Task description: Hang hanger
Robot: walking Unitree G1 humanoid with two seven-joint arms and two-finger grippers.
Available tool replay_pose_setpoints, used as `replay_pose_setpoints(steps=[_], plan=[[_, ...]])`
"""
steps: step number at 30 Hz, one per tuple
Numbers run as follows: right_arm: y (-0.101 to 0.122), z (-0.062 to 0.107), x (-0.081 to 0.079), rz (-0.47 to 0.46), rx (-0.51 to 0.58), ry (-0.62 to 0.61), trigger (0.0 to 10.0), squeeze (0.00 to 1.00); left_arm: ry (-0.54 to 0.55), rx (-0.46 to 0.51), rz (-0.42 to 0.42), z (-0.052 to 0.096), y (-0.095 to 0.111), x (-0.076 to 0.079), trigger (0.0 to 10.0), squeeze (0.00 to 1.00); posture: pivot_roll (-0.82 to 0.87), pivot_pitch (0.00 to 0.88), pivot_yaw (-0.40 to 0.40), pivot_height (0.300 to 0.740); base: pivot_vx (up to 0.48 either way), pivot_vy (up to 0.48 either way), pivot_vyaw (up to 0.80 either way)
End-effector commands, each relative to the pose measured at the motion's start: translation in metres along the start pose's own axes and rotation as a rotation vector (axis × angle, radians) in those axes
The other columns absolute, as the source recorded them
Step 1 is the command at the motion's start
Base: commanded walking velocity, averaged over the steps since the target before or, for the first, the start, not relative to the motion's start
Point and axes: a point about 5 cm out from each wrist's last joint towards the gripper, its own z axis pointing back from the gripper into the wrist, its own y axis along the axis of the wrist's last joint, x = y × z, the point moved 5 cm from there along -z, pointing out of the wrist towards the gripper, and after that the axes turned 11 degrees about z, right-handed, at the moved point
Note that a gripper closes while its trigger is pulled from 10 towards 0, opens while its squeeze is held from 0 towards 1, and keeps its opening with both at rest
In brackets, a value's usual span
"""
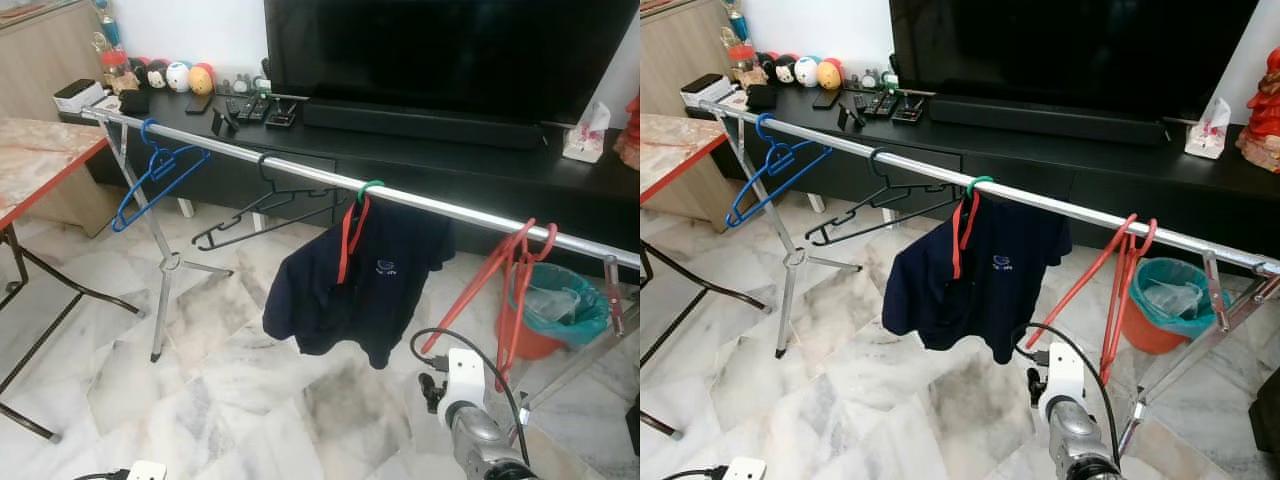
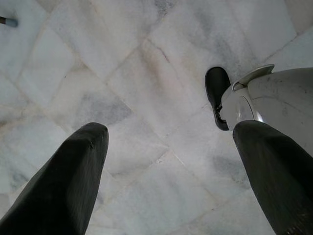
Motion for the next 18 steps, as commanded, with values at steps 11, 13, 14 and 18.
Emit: replay_pose_setpoints(steps=[11,13,14,18], plan=[[0.003,0.002,0.01,-0.116,0.054,-0.052,10.0,0.0,0.009,-0.009,-0.018,0.001,-0.002,-0.005,10.0,0.0,0.04,0.0,0.026,0.74,0.0,0.0,0.0],[0.006,0.002,0.015,-0.121,0.076,-0.082,10.0,0.0,0.01,-0.007,-0.018,0.001,-0.002,-0.006,10.0,0.0,0.04,0.0,0.026,0.74,0.0,0.0,0.0],[0.007,0.003,0.019,-0.122,0.087,-0.102,10.0,0.0,0.01,-0.007,-0.018,0.001,-0.002,-0.006,10.0,0.0,0.04,0.0,0.026,0.74,0.0,0.0,0.0],[0.014,0.005,0.031,-0.143,0.141,-0.168,10.0,0.0,0.008,-0.008,-0.022,0.001,-0.002,-0.005,10.0,0.0,0.03,0.0,0.033,0.74,0.0,0.0,0.0]])
